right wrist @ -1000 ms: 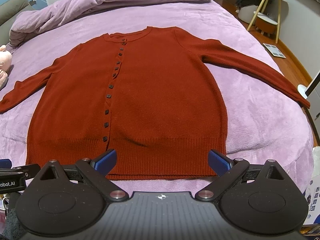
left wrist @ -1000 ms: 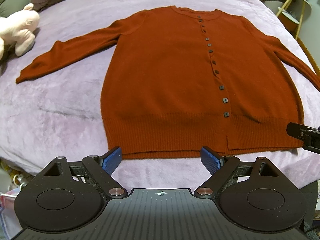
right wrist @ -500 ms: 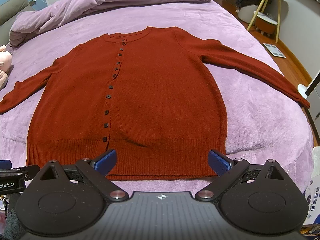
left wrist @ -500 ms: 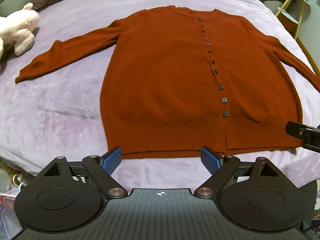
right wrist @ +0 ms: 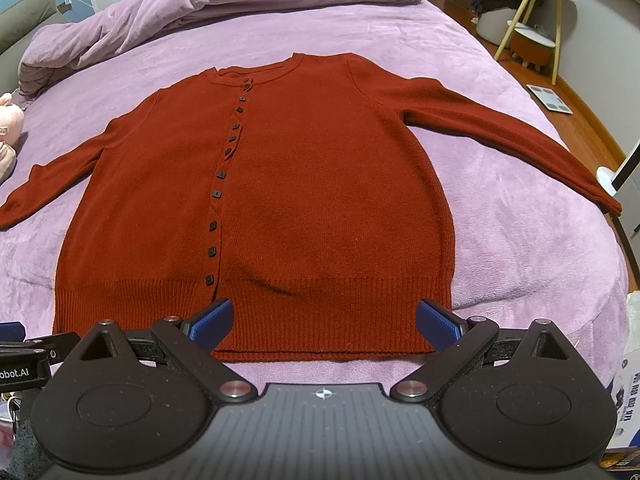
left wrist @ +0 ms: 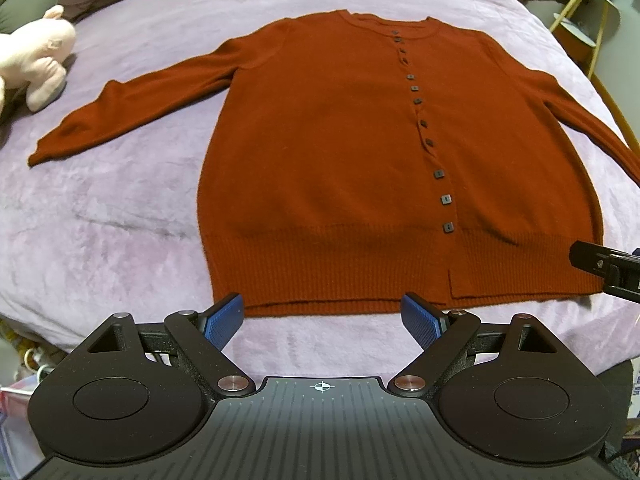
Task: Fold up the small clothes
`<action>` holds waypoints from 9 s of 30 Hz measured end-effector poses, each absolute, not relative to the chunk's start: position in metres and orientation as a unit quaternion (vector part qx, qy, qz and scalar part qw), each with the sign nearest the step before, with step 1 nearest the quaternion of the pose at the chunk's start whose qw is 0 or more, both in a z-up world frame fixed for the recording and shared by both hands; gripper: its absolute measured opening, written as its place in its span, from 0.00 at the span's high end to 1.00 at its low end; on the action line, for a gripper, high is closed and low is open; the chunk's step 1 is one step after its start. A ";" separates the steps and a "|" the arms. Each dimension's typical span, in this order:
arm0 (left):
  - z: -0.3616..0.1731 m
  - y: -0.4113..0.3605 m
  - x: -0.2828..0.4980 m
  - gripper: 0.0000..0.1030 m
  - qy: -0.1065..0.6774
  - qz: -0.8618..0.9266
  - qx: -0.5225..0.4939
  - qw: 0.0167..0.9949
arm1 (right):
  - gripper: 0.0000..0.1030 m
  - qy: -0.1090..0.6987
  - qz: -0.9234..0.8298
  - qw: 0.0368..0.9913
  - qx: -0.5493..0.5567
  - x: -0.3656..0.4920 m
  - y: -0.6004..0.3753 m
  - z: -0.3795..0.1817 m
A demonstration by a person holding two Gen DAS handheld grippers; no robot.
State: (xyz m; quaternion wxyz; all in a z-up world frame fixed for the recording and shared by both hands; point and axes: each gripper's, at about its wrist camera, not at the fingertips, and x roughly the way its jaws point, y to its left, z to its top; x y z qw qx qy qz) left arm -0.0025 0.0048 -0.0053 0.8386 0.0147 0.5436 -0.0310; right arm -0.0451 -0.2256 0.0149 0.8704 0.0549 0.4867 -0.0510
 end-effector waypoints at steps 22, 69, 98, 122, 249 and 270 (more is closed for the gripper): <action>-0.007 0.012 0.022 0.12 0.446 -0.080 -0.064 0.889 | 0.05 0.259 -0.028 0.921 0.291 -0.050 -0.364 -0.020; -0.042 -0.018 0.166 0.21 0.478 -0.131 -0.134 0.858 | 0.79 0.292 0.129 0.925 0.207 0.148 -0.326 -0.066; -0.109 -0.057 0.312 0.90 0.506 -0.156 -0.208 0.823 | 0.80 0.323 0.057 0.895 0.303 0.090 -0.348 -0.140; -0.060 -0.035 0.298 0.91 0.437 -0.090 -0.037 0.894 | 0.80 0.350 0.013 0.906 0.237 0.108 -0.344 -0.124; -0.147 0.416 0.135 0.92 0.220 0.247 -0.549 0.767 | 0.61 0.390 0.055 0.911 0.121 0.133 -0.226 -0.095; -0.068 0.048 0.189 0.72 0.359 -0.159 -0.206 0.896 | 0.62 0.370 0.081 0.910 0.169 0.125 -0.250 -0.081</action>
